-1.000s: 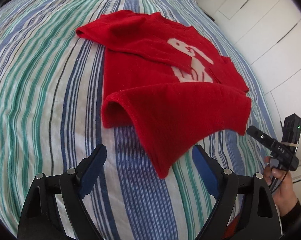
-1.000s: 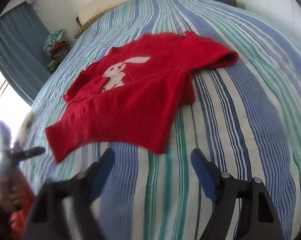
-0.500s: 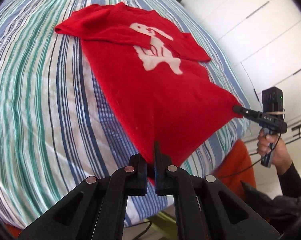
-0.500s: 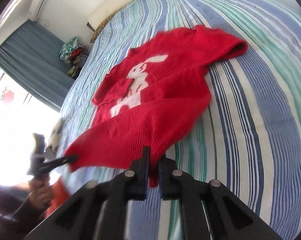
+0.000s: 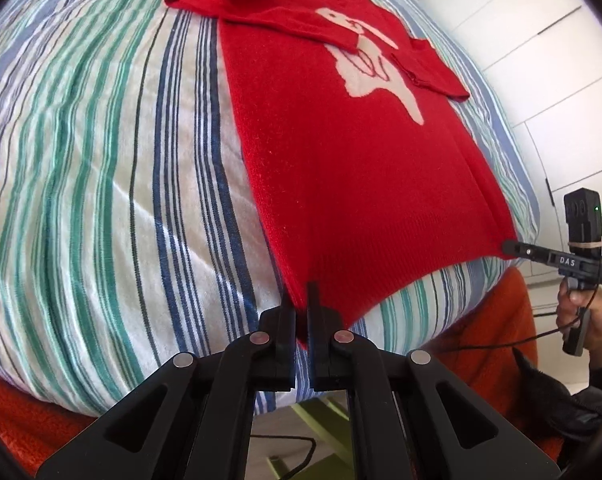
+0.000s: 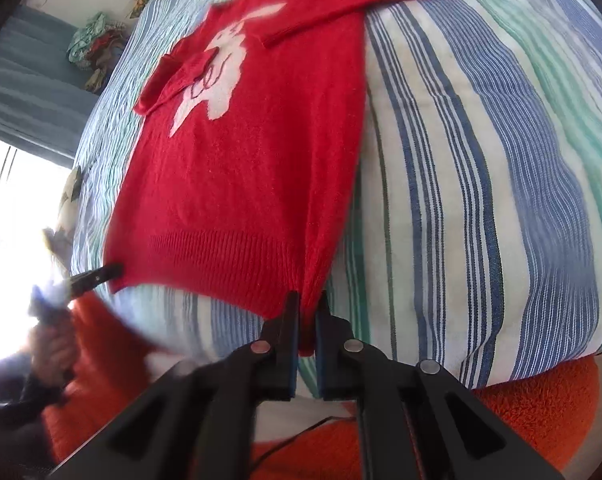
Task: Fold small clothes
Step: 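Grasp the sweater hem with the left gripper while the right gripper grasps the hem too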
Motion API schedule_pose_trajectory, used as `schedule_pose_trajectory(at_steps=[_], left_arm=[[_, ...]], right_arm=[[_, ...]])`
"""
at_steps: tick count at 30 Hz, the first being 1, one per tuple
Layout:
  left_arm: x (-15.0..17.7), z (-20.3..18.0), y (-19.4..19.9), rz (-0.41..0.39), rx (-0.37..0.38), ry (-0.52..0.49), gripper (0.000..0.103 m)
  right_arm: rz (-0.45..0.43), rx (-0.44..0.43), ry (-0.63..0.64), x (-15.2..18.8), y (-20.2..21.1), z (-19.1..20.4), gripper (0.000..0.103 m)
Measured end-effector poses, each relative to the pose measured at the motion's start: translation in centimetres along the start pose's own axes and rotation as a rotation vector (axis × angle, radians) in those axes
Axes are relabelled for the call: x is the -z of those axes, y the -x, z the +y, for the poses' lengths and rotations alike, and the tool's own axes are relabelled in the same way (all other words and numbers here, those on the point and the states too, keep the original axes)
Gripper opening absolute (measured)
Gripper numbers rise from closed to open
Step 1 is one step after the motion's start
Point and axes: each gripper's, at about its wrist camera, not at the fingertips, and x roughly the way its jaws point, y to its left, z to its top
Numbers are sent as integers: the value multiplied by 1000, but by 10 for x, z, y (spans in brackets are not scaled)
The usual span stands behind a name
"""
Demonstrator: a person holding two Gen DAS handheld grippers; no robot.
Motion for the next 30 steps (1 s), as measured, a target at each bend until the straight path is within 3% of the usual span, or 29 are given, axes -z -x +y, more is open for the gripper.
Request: schedule_pose_trajectory(at_steps=[3,6,9,11,17,30], left_arm=[[6,-2,12,-7,-33,-32,1],[7,3,-6,30,-100,-45,1],[6,15,-36,77,-94,15,1],[5,15,-36,68,-99,17,1],[10,12,-40,29,-128,-16,2],[10,12,-42,8,-138,-18,2]], right_arm=[[-1,7,15,1,11,10,6],[32,45,32,4,11,11,5],[89,108,5,6,-12,-10,4],[101,88,-60,8,-23,-28,4],[73,109,-53,8,-29,-29,3],[-75,-14,-258,32,-34,-63,1]])
